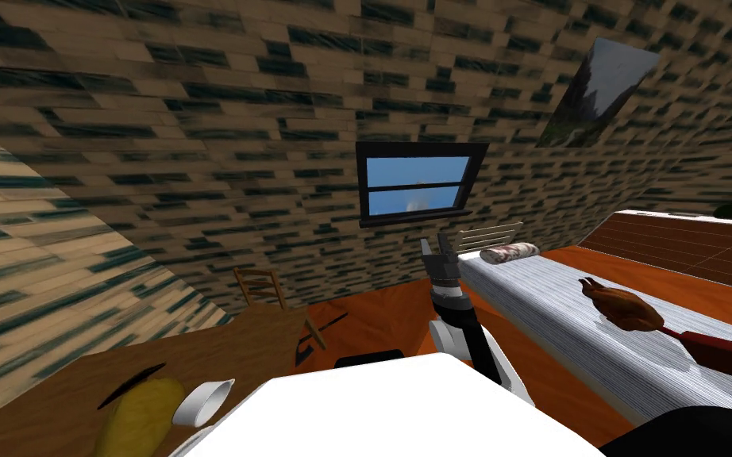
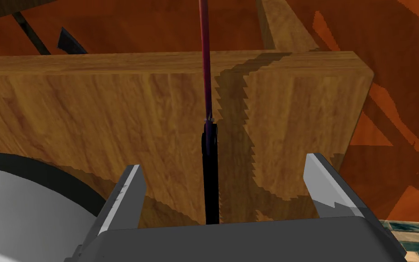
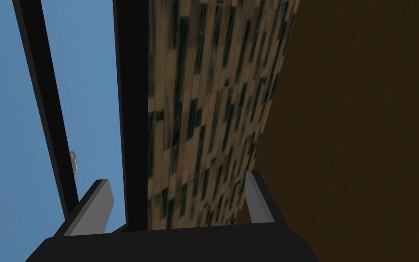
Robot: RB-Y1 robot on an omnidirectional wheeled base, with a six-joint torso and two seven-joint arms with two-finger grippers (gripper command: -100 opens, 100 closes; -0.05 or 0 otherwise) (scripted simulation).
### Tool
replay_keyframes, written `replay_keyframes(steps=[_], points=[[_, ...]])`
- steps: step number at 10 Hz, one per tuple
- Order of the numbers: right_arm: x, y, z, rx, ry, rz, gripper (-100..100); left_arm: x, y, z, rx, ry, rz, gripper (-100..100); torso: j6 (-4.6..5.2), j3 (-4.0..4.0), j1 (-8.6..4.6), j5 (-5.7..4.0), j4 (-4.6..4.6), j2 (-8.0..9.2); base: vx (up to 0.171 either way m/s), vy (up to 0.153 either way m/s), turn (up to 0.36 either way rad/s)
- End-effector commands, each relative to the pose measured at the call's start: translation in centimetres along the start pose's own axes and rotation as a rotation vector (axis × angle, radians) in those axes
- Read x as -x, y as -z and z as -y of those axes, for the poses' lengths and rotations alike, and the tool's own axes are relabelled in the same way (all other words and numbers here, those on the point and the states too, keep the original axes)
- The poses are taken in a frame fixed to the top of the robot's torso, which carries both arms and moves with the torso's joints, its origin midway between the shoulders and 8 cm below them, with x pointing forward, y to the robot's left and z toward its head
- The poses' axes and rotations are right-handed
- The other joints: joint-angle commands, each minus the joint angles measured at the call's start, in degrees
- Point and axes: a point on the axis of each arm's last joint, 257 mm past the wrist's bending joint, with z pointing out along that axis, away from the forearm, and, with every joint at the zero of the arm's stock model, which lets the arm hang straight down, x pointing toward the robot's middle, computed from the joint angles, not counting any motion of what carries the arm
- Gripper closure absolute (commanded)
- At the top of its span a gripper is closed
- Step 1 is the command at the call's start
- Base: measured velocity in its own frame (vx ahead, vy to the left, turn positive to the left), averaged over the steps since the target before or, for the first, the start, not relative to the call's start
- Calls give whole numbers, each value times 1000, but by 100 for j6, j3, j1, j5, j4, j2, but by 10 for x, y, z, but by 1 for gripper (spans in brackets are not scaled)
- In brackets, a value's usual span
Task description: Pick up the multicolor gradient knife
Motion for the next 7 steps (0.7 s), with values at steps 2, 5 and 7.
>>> replay_keyframes(steps=[2, 5, 7], points=[[0, 0, 0, 0, 0, 0, 0, 8, 6, -38, 92, 39, 23, -100, 0, -1, 1, 1, 0, -2, 43, 61, -332], [0, 0, 0, 0, 0, 0, 0, 12, 8, -48, 112, 49, 29, 0, -7, 2, -15, -2, 1, 4, 16, 30, -106], [0, 0, 0, 0, 0, 0, 0, 14, 5, -48, 112, 70, 30, -100, -3, 11, -34, -6, 4, 20, -42, -22, -123]])
